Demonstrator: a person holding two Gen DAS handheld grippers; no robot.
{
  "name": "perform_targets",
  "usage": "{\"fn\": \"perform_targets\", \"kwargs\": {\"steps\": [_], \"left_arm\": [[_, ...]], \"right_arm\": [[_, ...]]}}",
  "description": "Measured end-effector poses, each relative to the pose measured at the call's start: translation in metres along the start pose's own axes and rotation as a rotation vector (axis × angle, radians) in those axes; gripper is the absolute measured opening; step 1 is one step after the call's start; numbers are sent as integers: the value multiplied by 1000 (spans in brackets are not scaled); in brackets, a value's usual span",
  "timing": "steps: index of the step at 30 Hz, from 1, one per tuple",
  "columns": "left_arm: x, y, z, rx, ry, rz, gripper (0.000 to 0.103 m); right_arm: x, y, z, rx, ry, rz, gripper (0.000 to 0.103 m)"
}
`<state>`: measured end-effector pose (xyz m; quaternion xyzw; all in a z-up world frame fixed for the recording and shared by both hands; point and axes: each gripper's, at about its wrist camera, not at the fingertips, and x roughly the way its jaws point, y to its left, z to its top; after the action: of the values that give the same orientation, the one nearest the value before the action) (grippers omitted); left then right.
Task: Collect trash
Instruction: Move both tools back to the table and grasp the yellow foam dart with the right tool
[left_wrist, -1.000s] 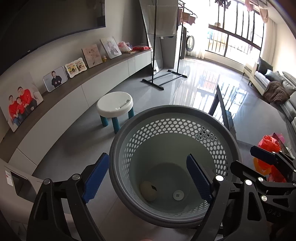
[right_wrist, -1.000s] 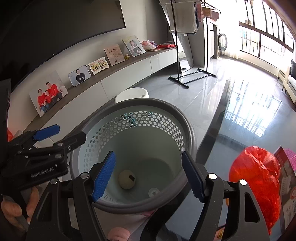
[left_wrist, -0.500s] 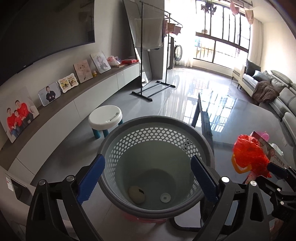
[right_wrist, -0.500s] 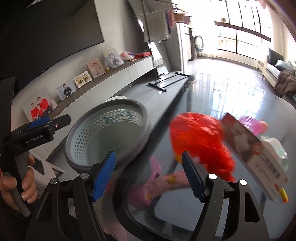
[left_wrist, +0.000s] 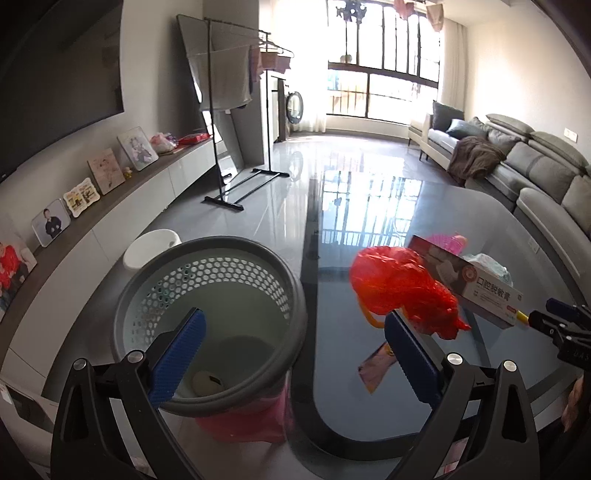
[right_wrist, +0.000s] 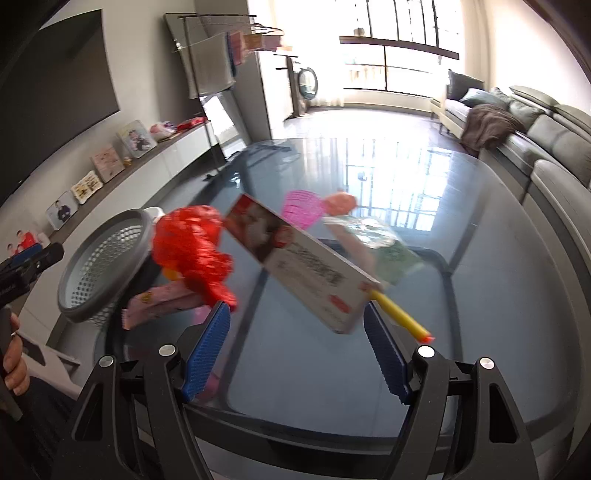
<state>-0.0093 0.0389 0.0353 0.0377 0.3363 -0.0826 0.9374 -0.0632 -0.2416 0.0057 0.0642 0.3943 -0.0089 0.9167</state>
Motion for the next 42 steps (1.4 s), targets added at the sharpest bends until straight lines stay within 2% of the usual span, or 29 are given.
{"fn": "perform_targets", "kwargs": {"steps": [5, 10, 18, 25, 35, 39, 42], "left_arm": [[12, -32, -8, 44, 27, -44, 96], [28, -49, -15, 71, 59, -52, 96], [45, -55, -17, 64, 91, -56, 96], [55, -55, -21, 64, 116, -39, 96], [61, -55, -21, 58, 133, -40, 96], [60, -55, -20, 53, 132, -50, 96], [60, -56, -20, 52, 134, -50, 96]], "right_arm": [[5, -31, -8, 19, 34, -61, 72], [12, -56, -10, 27, 79, -84, 72], [50, -76, 0, 24, 150, -33, 72], [77, -71, 7, -41, 183, -64, 72], [86, -67, 8, -83, 174, -65, 71], [91, -59, 4, -114, 189, -68, 60], [92, -54, 2, -120, 190, -55, 55]]}}
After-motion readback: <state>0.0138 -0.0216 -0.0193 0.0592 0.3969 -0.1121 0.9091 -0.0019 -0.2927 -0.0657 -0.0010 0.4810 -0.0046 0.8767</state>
